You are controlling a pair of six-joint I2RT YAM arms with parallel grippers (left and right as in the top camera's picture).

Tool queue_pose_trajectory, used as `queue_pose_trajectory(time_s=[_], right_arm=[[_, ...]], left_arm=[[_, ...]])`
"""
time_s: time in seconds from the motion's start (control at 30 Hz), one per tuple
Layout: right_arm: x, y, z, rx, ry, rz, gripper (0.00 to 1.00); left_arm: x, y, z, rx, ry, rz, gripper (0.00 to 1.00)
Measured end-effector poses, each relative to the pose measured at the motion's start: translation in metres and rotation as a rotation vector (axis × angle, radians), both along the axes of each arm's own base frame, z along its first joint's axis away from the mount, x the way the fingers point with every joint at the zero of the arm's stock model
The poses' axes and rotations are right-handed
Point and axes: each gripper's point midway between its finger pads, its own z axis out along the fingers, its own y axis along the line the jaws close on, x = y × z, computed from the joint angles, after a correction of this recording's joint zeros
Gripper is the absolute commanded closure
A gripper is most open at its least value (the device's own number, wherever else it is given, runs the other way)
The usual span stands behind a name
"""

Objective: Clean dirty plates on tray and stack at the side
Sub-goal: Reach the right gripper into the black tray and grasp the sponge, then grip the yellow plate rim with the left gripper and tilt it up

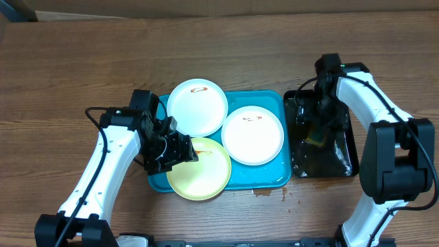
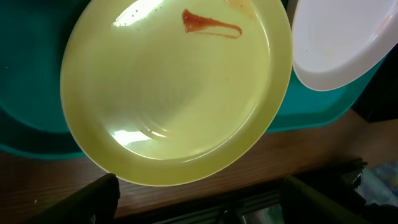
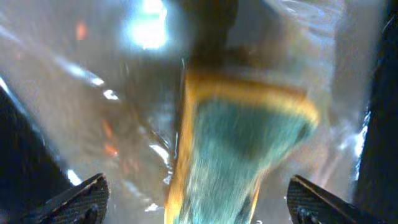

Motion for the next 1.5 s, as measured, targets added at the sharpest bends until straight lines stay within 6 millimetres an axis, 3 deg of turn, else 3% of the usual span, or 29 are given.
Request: queue_pose_trajectory(time_s=[0.17, 0.37, 0.4, 0.47, 0.53, 0.57, 0.6, 0.63, 0.67, 0.83, 1.03, 1.37, 1.5], right_arm=[[0.013, -0.006, 0.0, -0.034, -0.054, -0.018, 0.07], [0.021, -0.013, -0.012, -0.045, -0.106, -0.047, 0.21], [0.02, -0.013, -0.014, -0.046, -0.107, -0.051, 0.4], [0.019, -0.013, -0.019, -0.046, -0.111, -0.051, 0.96], [0.021, -0.012, -0.021, -0.041, -0.123, -0.052, 0.96], [0.022, -0.012, -0.021, -0.039, -0.126, -0.052, 0.77], [0.023, -0.011, -0.02, -0.033, -0.129, -0.054, 0.45], [0.022, -0.01, -0.02, -0.028, -0.122, -0.058, 0.2], [0.02, -0.009, -0.017, -0.021, -0.108, -0.054, 0.09], [0.017, -0.004, 0.0, 0.003, -0.068, -0.05, 0.01], [-0.009, -0.005, 0.003, 0.0, 0.042, -0.051, 0.0], [-0.01, -0.005, 0.003, 0.0, 0.047, -0.052, 0.0], [-0.007, -0.002, 0.003, 0.015, 0.033, -0.054, 0.0]], left_arm=[[0.0, 0.0, 0.0, 0.0, 0.001, 0.0, 0.16], [-0.002, 0.0, 0.0, 0.001, 0.008, 0.0, 0.15], [-0.002, 0.0, 0.0, 0.001, 0.008, 0.0, 0.15], [-0.002, 0.0, 0.0, 0.001, 0.008, 0.0, 0.15], [-0.002, 0.0, 0.0, 0.001, 0.008, 0.0, 0.15], [-0.002, 0.0, 0.0, 0.001, 0.008, 0.0, 0.15], [-0.002, 0.0, 0.0, 0.001, 0.008, 0.0, 0.15], [-0.002, 0.0, 0.0, 0.001, 0.007, 0.0, 0.15], [-0.002, 0.0, 0.0, 0.001, 0.007, 0.0, 0.02], [-0.003, 0.005, -0.002, 0.031, 0.013, 0.002, 0.0], [-0.015, 0.014, -0.004, 0.089, 0.068, 0.015, 0.0], [-0.037, 0.016, -0.008, 0.202, 0.129, -0.006, 0.0], [-0.041, 0.018, 0.008, 0.251, 0.051, 0.023, 0.0]])
